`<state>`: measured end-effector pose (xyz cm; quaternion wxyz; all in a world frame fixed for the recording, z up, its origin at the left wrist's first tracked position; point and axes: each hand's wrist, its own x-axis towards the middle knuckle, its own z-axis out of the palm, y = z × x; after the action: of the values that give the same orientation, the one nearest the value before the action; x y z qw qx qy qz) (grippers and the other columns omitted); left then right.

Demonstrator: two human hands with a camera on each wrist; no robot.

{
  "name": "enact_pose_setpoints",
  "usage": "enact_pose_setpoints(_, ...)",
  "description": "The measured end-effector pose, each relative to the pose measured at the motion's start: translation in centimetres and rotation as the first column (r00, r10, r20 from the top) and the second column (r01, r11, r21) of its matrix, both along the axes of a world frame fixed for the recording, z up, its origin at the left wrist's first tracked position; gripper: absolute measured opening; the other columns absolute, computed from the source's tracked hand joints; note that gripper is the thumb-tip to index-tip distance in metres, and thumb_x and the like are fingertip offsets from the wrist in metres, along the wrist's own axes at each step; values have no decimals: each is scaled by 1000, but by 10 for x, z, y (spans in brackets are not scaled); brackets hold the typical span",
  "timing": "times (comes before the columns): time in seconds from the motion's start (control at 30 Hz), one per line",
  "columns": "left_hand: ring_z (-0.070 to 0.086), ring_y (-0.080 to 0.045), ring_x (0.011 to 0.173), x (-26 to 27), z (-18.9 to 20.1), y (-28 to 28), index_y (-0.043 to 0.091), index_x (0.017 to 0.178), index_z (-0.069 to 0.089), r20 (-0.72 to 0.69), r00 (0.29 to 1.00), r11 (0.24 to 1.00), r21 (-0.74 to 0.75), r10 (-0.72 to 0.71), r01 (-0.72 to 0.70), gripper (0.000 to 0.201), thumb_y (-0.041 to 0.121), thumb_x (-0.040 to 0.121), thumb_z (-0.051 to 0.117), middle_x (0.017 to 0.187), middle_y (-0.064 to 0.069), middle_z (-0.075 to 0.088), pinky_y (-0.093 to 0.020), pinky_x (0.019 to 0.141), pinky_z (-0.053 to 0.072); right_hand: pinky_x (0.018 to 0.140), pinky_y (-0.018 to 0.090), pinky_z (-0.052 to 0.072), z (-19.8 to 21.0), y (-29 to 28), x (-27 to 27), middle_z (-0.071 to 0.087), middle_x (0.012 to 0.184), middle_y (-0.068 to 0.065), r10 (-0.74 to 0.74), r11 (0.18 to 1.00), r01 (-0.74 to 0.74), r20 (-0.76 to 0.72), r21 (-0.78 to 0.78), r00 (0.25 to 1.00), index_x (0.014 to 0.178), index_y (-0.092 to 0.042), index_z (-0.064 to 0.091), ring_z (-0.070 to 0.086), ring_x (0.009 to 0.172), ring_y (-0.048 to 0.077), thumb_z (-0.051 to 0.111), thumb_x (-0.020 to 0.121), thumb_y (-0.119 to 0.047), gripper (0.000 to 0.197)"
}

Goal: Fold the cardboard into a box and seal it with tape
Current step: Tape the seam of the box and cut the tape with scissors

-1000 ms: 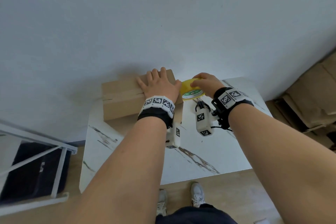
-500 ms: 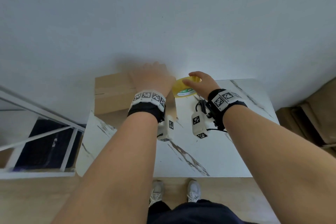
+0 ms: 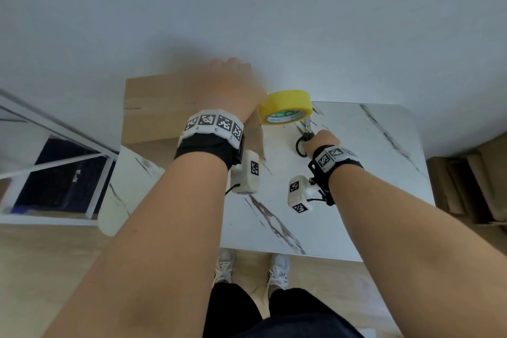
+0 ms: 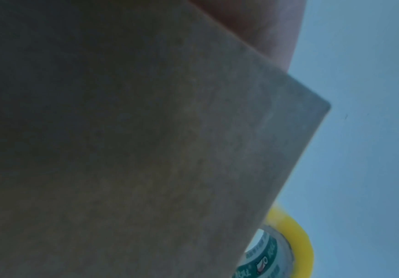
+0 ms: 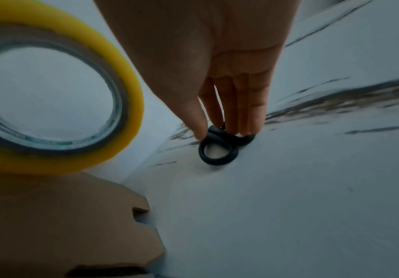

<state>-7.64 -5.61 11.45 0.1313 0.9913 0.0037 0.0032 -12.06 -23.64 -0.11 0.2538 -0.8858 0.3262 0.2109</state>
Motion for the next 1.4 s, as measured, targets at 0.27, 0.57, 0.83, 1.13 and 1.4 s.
enact_pose_setpoints(0.27, 27, -20, 134, 3, -4, 0, 31, 126, 42, 15, 1000, 1000, -17, 8, -8, 57, 53, 73, 48, 129, 2, 41, -52, 116, 5, 68, 31, 42, -15, 6, -1, 57, 81, 9, 45, 999, -45, 2, 0, 999, 80, -7, 52, 58, 78, 30, 51, 93, -20, 18)
enact_pose_setpoints(0.57, 24, -20, 137, 2, -1, 2, 33, 132, 37, -36, 999, 1000, -4, 1, -1, 65, 55, 71, 50, 135, 3, 37, -52, 117, 1, 56, 26, 46, 14, 9, -7, 61, 65, 5, -62, 983, 69, -42, 169, 997, 76, -9, 59, 58, 57, 24, 56, 82, -28, 20)
enact_pose_setpoints(0.83, 26, -24, 136, -3, 6, -2, 28, 133, 36, -68, 998, 999, 46, -15, 18, 63, 55, 77, 45, 135, -1, 37, -56, 116, 2, 80, 33, 55, 50, -1, -12, 61, 68, 9, -259, 882, 251, -35, 398, 965, 67, -6, 57, 61, 71, 27, 67, 72, -12, 12)
enact_pose_setpoints(1.13, 23, -23, 137, 0, 13, 2, 26, 135, 35, -161, 987, 1000, 10, -12, 14, 45, 42, 96, 18, 138, -4, 36, -59, 115, -1, 46, 24, 37, 77, -7, -38, 60, 67, 8, -403, 718, 287, 42, 635, 914, 75, -7, 65, 44, 51, 15, 82, 74, -40, 37)
enact_pose_setpoints(1.4, 19, -22, 142, 1, 18, 7, 28, 142, 30, -212, 977, 999, 28, -12, 19, 45, 33, 98, 19, 146, -3, 31, -56, 116, 0, 56, 24, 38, 96, 16, -49, 60, 67, 4, -324, 612, 109, 122, 783, 938, 75, -13, 59, 47, 57, 15, 70, 71, -66, 54)
